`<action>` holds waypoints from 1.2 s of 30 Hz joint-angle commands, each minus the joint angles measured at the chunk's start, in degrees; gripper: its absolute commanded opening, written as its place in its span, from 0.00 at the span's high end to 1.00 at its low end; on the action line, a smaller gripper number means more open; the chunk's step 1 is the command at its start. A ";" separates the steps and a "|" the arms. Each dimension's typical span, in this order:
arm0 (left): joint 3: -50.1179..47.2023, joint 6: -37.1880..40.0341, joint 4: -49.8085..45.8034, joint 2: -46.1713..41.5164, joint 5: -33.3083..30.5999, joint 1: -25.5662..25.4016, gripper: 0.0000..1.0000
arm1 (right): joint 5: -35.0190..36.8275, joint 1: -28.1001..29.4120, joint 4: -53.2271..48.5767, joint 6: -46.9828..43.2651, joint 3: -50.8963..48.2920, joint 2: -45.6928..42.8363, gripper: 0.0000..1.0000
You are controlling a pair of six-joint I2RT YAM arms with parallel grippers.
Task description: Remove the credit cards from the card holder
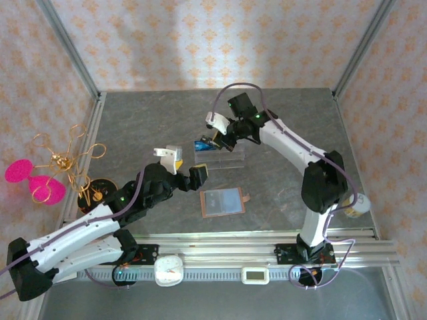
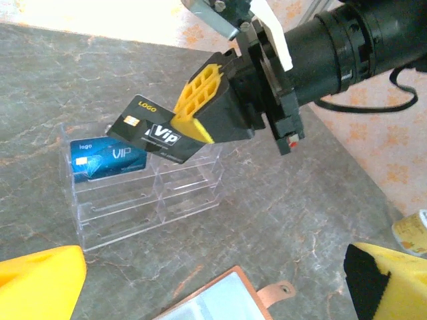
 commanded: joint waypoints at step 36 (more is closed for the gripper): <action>-6.28 4.30 9.13 4.97 -0.61 4.64 0.01 | -1.72 0.97 -8.29 -13.36 14.09 16.78 1.00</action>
